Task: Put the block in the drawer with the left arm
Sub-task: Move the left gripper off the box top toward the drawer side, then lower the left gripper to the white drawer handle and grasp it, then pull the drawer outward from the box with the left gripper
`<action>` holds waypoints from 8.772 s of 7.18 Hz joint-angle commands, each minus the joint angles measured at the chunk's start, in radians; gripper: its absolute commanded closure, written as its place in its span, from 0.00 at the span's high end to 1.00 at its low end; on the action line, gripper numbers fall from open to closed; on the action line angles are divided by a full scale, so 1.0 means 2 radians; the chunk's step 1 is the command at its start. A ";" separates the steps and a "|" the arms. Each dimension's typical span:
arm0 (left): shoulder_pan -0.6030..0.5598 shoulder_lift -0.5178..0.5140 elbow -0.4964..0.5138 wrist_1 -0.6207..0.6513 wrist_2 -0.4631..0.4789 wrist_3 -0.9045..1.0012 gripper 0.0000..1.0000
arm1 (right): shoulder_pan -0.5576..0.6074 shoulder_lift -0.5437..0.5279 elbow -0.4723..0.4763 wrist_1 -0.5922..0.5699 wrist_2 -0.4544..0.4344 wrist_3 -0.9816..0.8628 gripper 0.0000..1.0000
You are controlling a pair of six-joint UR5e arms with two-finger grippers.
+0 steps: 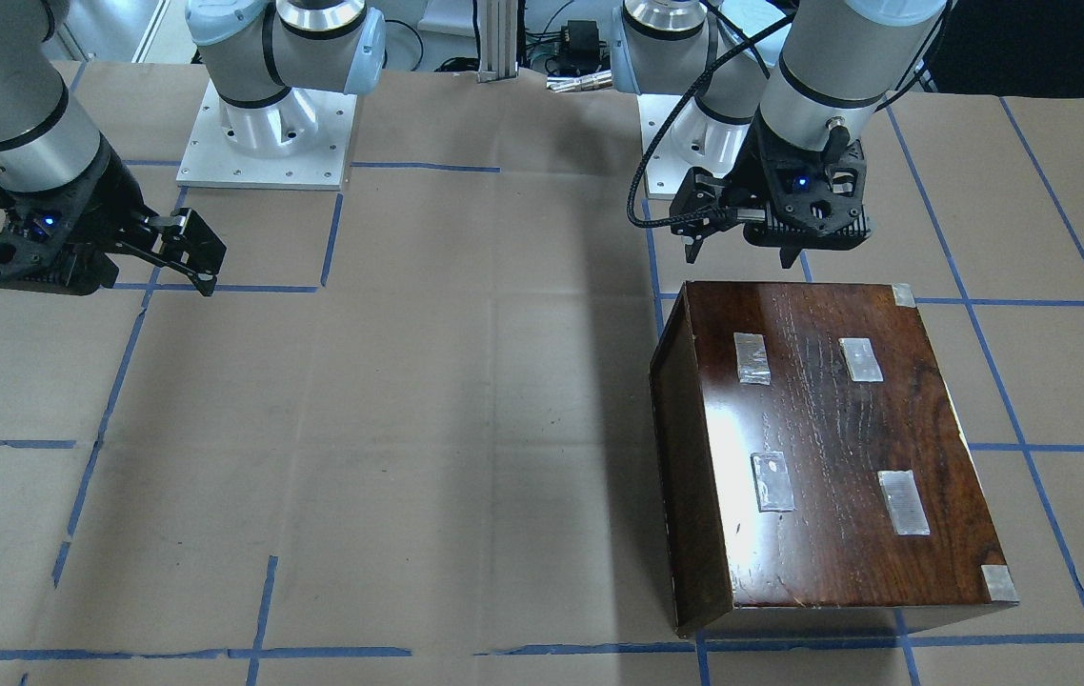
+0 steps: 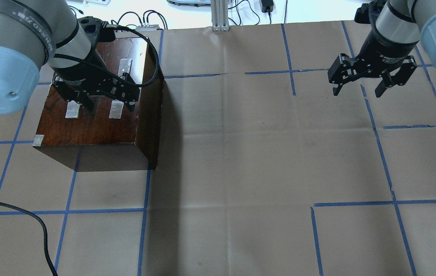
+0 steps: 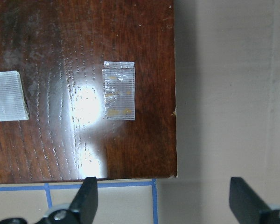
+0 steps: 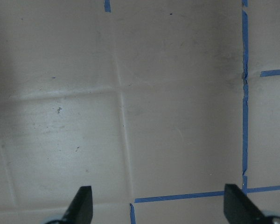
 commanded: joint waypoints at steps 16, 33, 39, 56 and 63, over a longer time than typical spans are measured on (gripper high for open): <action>0.155 -0.011 0.033 0.004 -0.007 0.140 0.99 | 0.000 0.000 0.000 0.000 0.000 0.000 1.00; 0.306 -0.199 0.095 0.007 -0.134 0.316 0.98 | 0.000 0.000 0.000 0.000 0.000 0.000 1.00; 0.306 -0.219 0.092 0.025 -0.134 0.316 0.98 | 0.000 0.000 0.000 0.000 0.000 0.000 1.00; 0.306 -0.238 0.093 0.077 -0.102 0.311 0.98 | 0.000 0.000 0.000 0.000 0.000 0.000 1.00; 0.320 -0.239 0.101 0.084 -0.078 0.314 0.98 | 0.000 0.000 -0.001 0.001 0.000 0.000 1.00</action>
